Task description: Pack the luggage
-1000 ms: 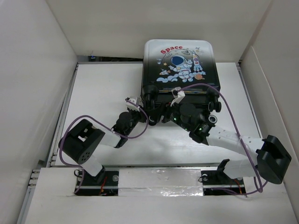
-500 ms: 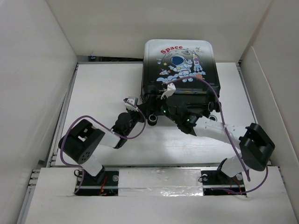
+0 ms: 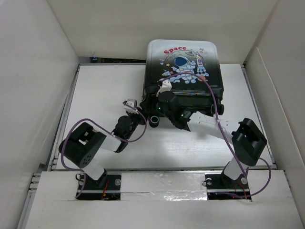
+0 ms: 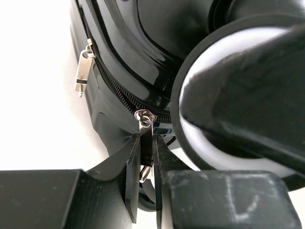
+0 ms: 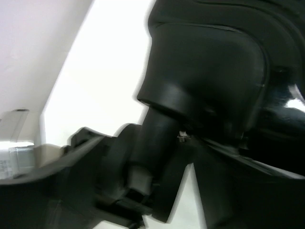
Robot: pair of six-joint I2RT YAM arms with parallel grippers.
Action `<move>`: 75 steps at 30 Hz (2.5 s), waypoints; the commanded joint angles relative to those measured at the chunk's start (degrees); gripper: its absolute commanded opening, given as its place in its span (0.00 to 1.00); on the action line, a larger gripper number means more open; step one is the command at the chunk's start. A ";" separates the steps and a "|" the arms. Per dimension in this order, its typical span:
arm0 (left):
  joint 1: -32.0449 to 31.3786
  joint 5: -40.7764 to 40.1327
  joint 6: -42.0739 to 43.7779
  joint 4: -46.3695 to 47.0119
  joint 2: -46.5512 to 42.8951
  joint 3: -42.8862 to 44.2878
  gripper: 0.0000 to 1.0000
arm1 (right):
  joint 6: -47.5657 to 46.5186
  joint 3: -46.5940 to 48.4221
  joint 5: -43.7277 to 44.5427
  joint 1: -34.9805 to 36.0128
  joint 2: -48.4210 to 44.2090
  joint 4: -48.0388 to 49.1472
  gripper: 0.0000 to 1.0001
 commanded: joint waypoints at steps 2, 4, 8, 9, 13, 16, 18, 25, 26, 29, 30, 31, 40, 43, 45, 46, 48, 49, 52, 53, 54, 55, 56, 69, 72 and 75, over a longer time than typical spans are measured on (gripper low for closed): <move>0.96 -1.07 0.67 5.77 -2.47 -0.13 0.00 | -0.28 0.30 4.60 -0.60 0.21 -0.13 0.51; 0.97 -1.59 1.28 4.89 -2.65 0.31 0.00 | -0.63 -0.93 6.01 -0.60 -1.11 -0.39 0.19; 0.97 -3.44 2.78 1.91 -3.09 2.33 0.00 | -2.12 -3.92 8.83 -1.21 -4.80 0.13 0.00; 0.97 -4.05 3.13 0.25 -3.09 2.69 0.00 | -2.65 -4.62 8.92 -1.22 -5.59 0.22 0.00; 0.97 -8.97 5.15 -3.28 -2.91 4.36 0.00 | -3.97 -8.84 7.70 -1.74 -9.99 1.97 0.00; 0.97 -14.40 5.94 -6.70 -3.26 5.06 0.00 | -4.32 -11.56 5.23 -2.36 -12.36 1.80 0.00; 2.10 -16.36 6.38 -8.55 -3.79 5.06 0.00 | -4.24 -13.49 3.83 -2.97 -14.20 1.54 0.00; 3.95 -16.45 5.78 -10.84 -3.27 6.03 0.00 | -5.73 -17.28 1.71 -3.50 -19.12 -0.56 0.00; 4.48 -16.02 5.77 -10.58 -2.66 6.12 0.00 | -6.25 -17.19 1.71 -3.50 -19.48 -1.01 0.00; 6.67 -14.62 6.56 -10.67 -1.42 7.43 0.00 | -7.31 -17.02 1.89 -3.50 -21.50 -3.29 0.00; 7.20 -12.78 6.91 -9.62 -1.51 7.52 0.00 | -7.75 -17.10 1.80 -3.50 -21.94 -3.56 0.00; 7.21 -9.28 7.26 -8.40 -1.77 7.00 0.00 | -8.19 -16.67 1.71 -3.50 -22.38 -4.43 0.00; 4.66 -6.61 5.51 -3.90 -1.95 5.41 0.00 | -7.40 -10.96 -3.11 -2.97 -19.14 -3.31 0.99; 4.66 -6.87 5.25 -3.64 -2.47 4.71 0.00 | -8.10 -7.80 -3.47 -2.45 -16.33 -3.47 1.00; 4.66 -6.70 5.07 -3.46 -2.65 4.62 0.00 | -8.19 -5.17 -4.35 -1.83 -14.48 -4.26 1.00; 4.66 -6.61 4.98 -3.37 -2.56 4.62 0.00 | -7.93 -4.80 -5.13 -1.83 -13.34 -3.92 1.00; 4.66 -6.61 4.63 -2.59 -2.21 4.27 0.00 | -7.49 -4.54 -6.89 -1.83 -12.46 -1.11 1.00; 4.66 -6.43 4.54 -2.41 -2.04 4.27 0.00 | -7.31 -3.41 -7.34 -1.83 -11.15 -0.84 1.00; 4.66 -6.43 4.37 -2.06 -1.60 4.10 0.00 | -7.31 -0.15 -3.75 -0.43 -7.89 -3.29 1.00; 4.66 -6.26 4.19 -1.88 -1.42 4.10 0.00 | -6.79 1.25 -2.61 -0.43 -5.71 -3.91 1.00; 4.66 -6.26 4.19 -1.79 -1.51 4.01 0.00 | -6.52 1.52 -1.90 -0.43 -4.64 -3.82 1.00; 4.66 -6.26 4.19 -1.79 -1.51 4.01 0.00 | -6.26 1.96 -1.19 -0.43 -3.67 -4.00 1.00; 4.66 -6.17 4.10 -1.79 -1.68 3.92 0.00 | -5.04 2.66 -0.23 -0.43 -2.01 -4.09 1.00; 4.66 -5.91 4.01 -1.62 -2.83 3.66 0.00 | -5.20 6.19 16.37 0.63 1.61 -12.00 0.74; 4.66 -5.73 3.93 -1.53 -2.83 3.57 0.00 | -6.69 8.99 19.10 0.63 2.57 -14.54 0.77; 4.66 -5.99 4.01 -1.70 -3.44 3.31 0.00 | -8.01 12.24 21.12 0.63 4.15 -17.44 0.72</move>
